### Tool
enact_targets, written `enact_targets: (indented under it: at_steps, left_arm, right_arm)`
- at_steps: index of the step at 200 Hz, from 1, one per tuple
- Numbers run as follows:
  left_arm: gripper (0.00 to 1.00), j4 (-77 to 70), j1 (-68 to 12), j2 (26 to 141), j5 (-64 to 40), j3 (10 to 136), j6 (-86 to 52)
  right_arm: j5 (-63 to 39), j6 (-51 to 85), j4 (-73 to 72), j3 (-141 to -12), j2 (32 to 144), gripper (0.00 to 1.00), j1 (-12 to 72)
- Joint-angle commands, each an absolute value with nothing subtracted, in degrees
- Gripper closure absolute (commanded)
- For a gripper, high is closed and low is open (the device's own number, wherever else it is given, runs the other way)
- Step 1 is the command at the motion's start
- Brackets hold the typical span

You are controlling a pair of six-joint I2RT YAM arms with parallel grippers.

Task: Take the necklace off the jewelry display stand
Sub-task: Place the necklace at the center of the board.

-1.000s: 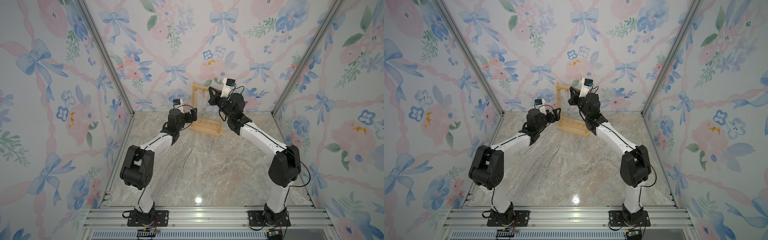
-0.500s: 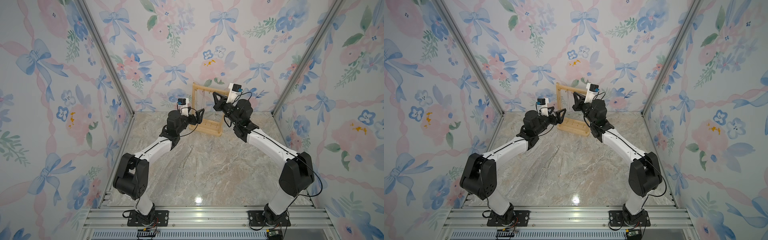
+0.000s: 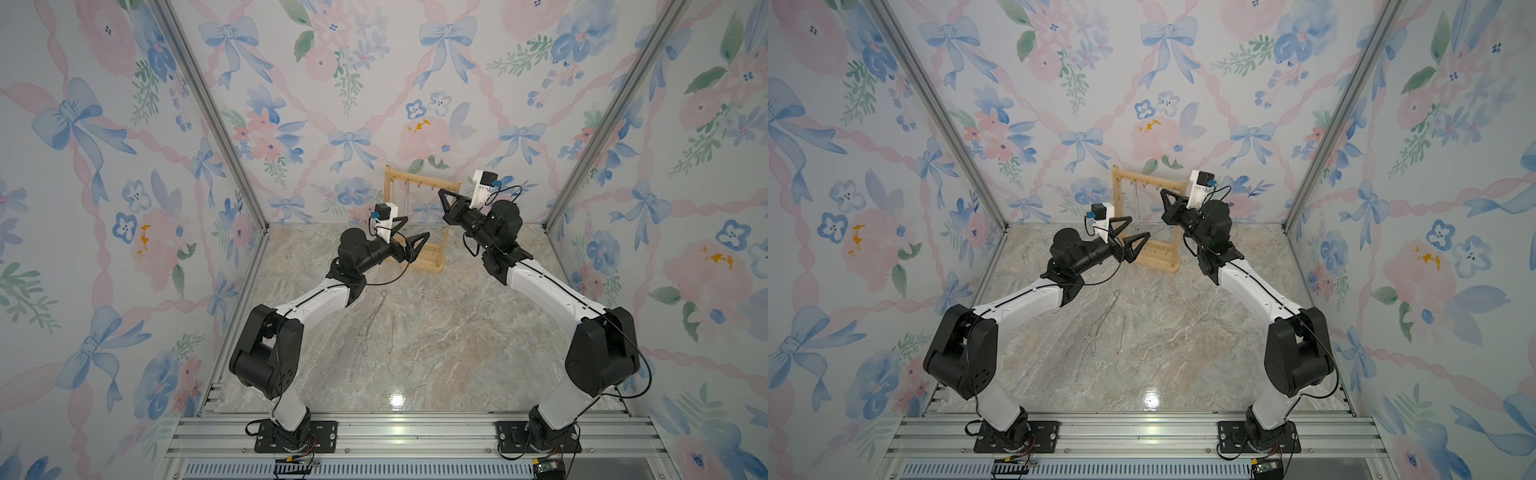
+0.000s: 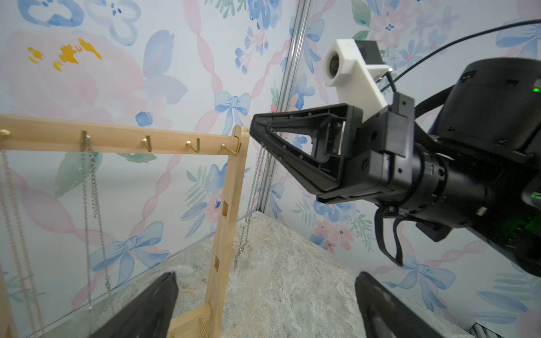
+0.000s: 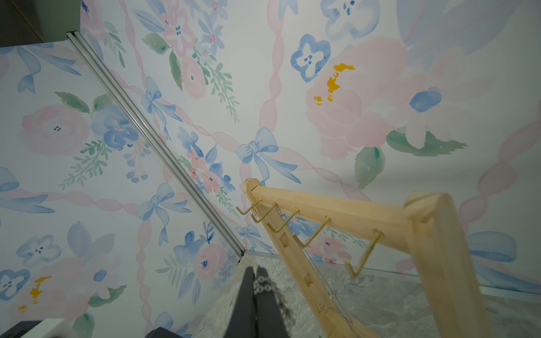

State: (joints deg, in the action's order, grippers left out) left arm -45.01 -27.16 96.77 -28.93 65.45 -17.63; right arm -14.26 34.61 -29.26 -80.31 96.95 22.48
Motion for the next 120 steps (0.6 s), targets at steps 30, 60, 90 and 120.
enact_targets:
  at_steps: [30, 60, 90, 120]
  left_arm:
    - [0.02, -47.09, -27.55, 99.39, -31.31, 65.92, -15.21]
    - [0.02, -47.02, -27.52, 100.15, -30.01, 66.09, -15.03]
    - [0.02, -47.02, -27.27, 100.53, -26.79, 65.94, -15.21]
    - [0.02, -47.03, -27.07, 100.09, -24.16, 65.40, -14.87]
  right_arm:
    - [-20.06, 35.27, -25.19, -83.36, 95.10, 1.00, 22.81]
    - [-21.68, 34.01, -23.14, -85.21, 95.10, 1.00, 24.38]
    - [-22.54, 32.50, -21.48, -86.86, 95.16, 1.00, 26.21]
    - [-23.24, 31.79, -20.32, -88.19, 95.76, 1.00, 27.37]
